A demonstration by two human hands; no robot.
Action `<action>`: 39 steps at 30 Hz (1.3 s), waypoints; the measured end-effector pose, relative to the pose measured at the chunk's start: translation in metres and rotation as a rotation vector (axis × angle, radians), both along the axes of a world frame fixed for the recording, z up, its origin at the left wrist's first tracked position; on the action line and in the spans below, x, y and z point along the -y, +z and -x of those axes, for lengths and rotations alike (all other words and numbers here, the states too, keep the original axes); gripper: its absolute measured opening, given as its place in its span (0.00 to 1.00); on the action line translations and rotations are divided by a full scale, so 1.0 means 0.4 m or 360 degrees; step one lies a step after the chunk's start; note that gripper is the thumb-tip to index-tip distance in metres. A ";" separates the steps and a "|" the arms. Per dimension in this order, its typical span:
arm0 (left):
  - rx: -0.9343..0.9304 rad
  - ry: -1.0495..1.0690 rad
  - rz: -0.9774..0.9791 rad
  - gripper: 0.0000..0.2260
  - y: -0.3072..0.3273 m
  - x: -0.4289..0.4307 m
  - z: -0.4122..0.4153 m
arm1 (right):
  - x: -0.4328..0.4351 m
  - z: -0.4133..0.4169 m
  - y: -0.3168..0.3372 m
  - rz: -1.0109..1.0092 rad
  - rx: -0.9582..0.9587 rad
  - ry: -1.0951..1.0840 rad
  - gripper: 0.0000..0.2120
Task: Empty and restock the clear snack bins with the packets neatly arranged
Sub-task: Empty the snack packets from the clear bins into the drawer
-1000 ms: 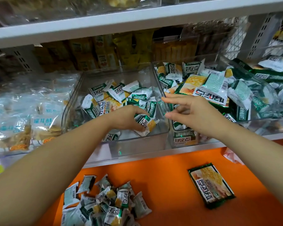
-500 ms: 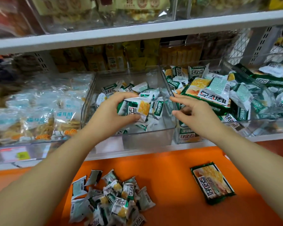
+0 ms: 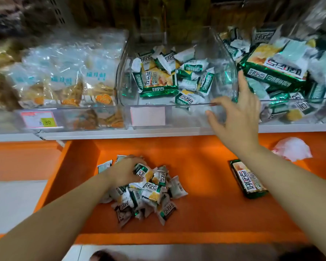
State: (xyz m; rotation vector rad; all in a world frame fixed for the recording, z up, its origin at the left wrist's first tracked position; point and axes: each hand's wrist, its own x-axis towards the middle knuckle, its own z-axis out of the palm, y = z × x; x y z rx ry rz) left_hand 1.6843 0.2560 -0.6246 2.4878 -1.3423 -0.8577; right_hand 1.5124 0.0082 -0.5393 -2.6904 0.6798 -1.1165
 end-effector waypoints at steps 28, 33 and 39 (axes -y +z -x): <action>-0.0142 0.0045 0.0559 0.12 0.500 0.324 -0.030 | 0.103 0.039 0.168 -0.0677 0.0084 0.0331 0.14; -0.0106 -0.0011 0.0188 0.20 0.439 0.406 -0.072 | 0.162 0.001 0.206 -0.0700 -0.0114 0.0370 0.19; 0.0016 -0.0150 0.0151 0.29 0.390 0.527 -0.082 | 0.204 -0.006 0.223 -0.0999 -0.0122 0.0533 0.12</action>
